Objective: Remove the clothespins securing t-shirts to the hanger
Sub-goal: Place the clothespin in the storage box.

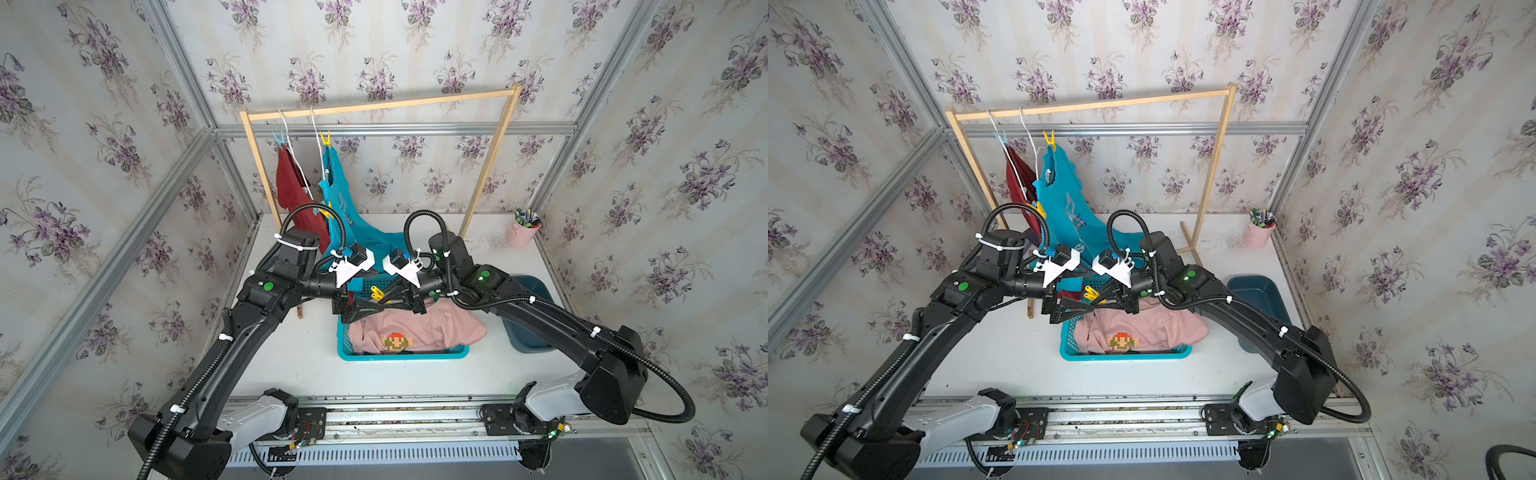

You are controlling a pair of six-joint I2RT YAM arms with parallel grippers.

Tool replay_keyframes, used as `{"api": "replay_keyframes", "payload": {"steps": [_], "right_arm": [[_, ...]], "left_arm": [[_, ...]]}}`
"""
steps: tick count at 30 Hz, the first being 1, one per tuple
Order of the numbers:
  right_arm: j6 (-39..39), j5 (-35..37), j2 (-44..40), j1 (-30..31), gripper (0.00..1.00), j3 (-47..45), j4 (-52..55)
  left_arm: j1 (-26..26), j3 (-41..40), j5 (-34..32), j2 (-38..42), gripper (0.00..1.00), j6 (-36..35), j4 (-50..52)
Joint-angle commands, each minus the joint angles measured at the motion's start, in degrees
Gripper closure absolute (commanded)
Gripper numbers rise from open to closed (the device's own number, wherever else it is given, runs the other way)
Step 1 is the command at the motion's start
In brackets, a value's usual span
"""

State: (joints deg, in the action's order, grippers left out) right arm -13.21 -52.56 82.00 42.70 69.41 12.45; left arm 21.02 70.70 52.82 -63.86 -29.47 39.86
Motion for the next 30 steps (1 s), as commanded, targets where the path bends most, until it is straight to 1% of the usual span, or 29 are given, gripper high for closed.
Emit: {"api": "replay_keyframes", "payload": {"steps": [1, 5, 7, 9, 13, 15, 16, 20, 22, 24, 25, 27, 30], "right_arm": [[1.36, 2.67, -1.82, -2.26, 0.99, -1.74, -1.96], [3.98, 5.78, -5.51, -7.27, 0.99, -6.23, -4.8], [5.99, 9.15, -7.71, -10.46, 0.98, -8.62, -6.4], [8.0, 15.97, -10.54, -14.06, 0.98, -11.8, -7.83], [11.4, 31.73, -16.62, -17.94, 0.98, -18.62, -10.43], [14.21, 37.91, -19.24, -21.42, 0.98, -22.72, -11.92], [15.75, 39.84, -20.24, -23.74, 0.98, -24.29, -12.35], [22.57, 43.88, -24.54, -35.72, 0.98, -30.64, -12.93], [24.25, 45.19, -26.36, -41.22, 0.98, -32.88, -12.56], [25.95, 47.65, -27.23, -46.68, 0.98, -34.07, -10.17], [26.57, 47.66, -27.39, -49.46, 0.98, -34.36, -8.67], [27.48, 47.03, -26.87, -53.15, 0.97, -34.21, -5.28], [28.24, 47.06, -24.58, -54.53, 0.94, -33.0, 0.94]], "left_arm": [[-0.1, 0.43, -3.01, 1.4, 0.0, -0.8, -0.61], [-0.05, 0.41, -6.15, 3.14, 0.01, -1.08, -1.24], [-0.1, 0.17, -7.27, 3.93, 0.0, -1.11, -1.86], [-0.09, -0.52, -7.87, 4.51, 0.0, -0.75, -3.11], [-0.03, -1.41, -7.22, 4.64, 0.0, -0.01, -4.89], [-0.07, -1.39, -6.56, 4.36, 0.0, 0.12, -5.18], [-0.04, -1.44, -6.1, 4.2, 0.0, 0.2, -5.41], [-0.08, -1.65, -4.65, 3.74, 0.0, 0.47, -5.79], [-0.02, -1.91, -4.13, 3.74, 0.01, 0.4, -5.87], [-0.05, -2.14, -3.37, 3.62, 0.0, 0.38, -6.05], [-0.09, -2.23, -3.06, 3.56, 0.0, 0.38, -6.15], [-0.07, -2.4, -2.71, 3.45, 0.0, 0.13, -6.11], [-0.1, -2.62, -2.14, 3.39, 0.0, -0.69, -6.11]]}}
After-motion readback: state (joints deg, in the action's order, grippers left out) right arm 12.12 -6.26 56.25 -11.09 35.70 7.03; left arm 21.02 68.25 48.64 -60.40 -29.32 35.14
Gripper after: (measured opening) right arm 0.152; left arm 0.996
